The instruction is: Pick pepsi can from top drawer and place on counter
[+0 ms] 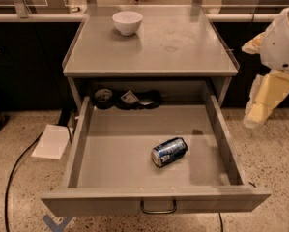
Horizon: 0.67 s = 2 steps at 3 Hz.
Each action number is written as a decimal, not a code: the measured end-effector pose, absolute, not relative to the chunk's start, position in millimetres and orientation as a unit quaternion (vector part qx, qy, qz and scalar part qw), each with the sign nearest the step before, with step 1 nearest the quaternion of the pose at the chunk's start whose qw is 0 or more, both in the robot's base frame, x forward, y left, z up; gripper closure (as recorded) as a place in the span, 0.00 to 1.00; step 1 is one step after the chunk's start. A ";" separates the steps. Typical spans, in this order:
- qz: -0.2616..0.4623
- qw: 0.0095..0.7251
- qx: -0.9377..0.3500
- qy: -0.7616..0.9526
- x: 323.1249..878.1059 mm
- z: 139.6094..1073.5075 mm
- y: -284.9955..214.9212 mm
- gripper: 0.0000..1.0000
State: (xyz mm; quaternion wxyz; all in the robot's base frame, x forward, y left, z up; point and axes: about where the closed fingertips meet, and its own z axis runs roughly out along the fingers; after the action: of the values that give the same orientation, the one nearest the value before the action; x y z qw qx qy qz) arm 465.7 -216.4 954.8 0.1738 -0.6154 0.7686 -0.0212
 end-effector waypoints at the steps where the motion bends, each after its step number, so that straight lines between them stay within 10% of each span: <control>1: -0.008 0.182 -0.630 0.755 498.8 932.8 -221.8 0.00; 2: 0.012 0.187 -0.636 0.748 518.4 905.5 -226.2 0.00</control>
Offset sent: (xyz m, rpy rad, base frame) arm 0.0762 -0.0175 -0.0831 0.1030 0.0367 0.0982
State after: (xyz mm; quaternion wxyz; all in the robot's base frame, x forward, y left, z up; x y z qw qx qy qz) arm 518.4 -226.2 905.5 0.1873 -0.6365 0.7481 0.0120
